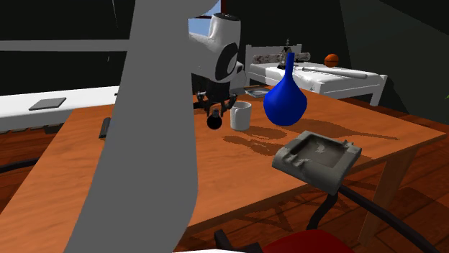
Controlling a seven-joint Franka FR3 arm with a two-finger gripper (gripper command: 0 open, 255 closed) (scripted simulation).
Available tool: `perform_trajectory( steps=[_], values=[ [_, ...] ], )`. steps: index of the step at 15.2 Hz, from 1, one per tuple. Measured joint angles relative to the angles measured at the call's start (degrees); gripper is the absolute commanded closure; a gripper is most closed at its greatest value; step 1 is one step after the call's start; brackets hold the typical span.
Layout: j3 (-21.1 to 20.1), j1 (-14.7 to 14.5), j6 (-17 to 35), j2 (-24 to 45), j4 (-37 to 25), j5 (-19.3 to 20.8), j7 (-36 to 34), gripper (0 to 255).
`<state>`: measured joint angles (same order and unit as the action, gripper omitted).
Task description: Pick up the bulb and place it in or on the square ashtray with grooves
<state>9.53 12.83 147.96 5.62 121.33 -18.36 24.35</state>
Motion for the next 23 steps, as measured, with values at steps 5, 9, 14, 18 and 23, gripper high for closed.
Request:
perform_trajectory(
  steps=[5, 9, 14, 18, 23],
  values=[
    [0.3, -0.1, -3.6, -2.0, -1.8, 2.1, -2.1, 255],
    [0.7, 0.2, -5.7, -3.6, -2.3, 2.8, -2.2, 255],
    [3.3, 2.9, -7.2, -6.6, 0.4, 1.1, 4.0, 255],
    [6.3, 5.5, -8.9, -9.5, 2.8, -0.2, 10.3, 255],
    [10.1, 8.4, -10.8, -10.3, 3.6, -2.1, 18.1, 255]
  ],
)
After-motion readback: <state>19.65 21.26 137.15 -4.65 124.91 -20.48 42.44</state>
